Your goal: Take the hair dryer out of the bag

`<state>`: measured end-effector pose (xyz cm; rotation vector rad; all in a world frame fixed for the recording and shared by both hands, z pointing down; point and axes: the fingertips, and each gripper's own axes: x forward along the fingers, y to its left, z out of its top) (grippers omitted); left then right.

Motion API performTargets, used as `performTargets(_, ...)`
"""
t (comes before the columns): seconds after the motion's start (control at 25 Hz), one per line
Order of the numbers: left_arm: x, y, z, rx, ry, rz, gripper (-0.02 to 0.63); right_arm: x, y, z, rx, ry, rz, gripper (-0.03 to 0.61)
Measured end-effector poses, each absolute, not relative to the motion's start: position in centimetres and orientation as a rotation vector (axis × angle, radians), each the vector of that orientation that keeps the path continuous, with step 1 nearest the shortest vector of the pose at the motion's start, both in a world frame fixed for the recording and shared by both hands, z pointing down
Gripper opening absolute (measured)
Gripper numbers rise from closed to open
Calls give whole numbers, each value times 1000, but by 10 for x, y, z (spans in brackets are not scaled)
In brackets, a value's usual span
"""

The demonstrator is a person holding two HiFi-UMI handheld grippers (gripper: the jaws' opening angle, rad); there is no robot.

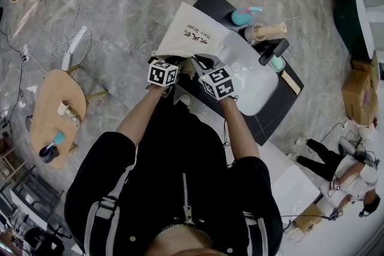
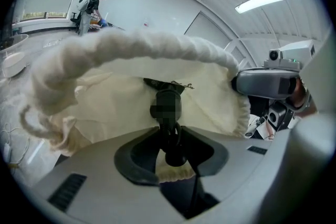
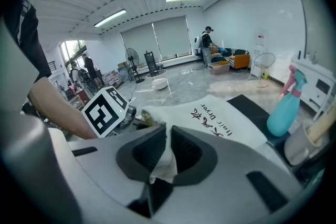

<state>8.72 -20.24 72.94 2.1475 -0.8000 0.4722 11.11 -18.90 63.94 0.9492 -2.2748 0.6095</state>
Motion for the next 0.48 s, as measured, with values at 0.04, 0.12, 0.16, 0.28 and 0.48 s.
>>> performTargets(0.04,86,-202,728,2150,-802,466,143,111,-189,640,950,-2276,612,41)
performTargets(0.12,84,-200,726,2154,-807,456,143,109,-189,640,950,-2278,615,41)
performTargets(0.16,83,-200,725,2156,-809,454,143,108,-190,640,952,-2278,616,41)
performTargets(0.28,80,-198,725,2157,-814,451,141,108,-192,640,962,-2274,617,41)
performTargets(0.48,73,-191,723,2160,-818,445,141,109,-193,639,981,-2274,634,41)
